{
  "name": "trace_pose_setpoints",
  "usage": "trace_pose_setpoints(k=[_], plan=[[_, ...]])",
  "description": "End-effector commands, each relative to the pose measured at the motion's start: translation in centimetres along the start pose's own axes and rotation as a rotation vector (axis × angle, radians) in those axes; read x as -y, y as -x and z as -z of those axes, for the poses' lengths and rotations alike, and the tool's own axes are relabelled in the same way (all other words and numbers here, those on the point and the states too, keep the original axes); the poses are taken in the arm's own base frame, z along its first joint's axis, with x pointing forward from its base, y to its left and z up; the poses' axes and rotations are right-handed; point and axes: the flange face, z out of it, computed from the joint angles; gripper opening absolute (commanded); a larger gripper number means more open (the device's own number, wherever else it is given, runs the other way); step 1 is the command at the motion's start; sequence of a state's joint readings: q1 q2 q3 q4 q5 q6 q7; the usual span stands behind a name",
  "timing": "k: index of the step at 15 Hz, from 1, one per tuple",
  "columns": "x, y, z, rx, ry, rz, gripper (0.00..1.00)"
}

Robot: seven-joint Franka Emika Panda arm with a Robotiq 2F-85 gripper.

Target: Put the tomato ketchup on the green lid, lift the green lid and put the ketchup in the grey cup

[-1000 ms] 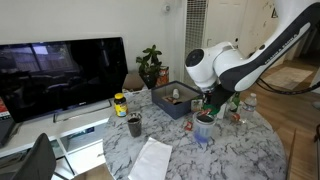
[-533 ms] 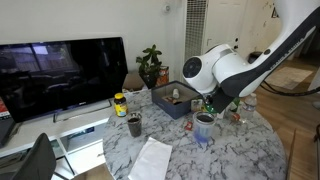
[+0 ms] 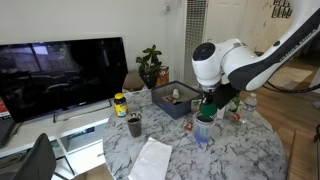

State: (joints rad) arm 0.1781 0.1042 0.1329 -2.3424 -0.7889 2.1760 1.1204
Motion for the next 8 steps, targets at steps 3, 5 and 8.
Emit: trace_pose_setpoints(k=[3, 5, 8], plan=[[-0.9, 4.4, 1.4, -0.011, -0.245, 0.168, 0.00], [0.3, 6.0, 2.0, -0.020, -0.324, 0.238, 0.00], [2.9, 8.5, 2.7, -0.021, -0.440, 0.353, 0.00]])
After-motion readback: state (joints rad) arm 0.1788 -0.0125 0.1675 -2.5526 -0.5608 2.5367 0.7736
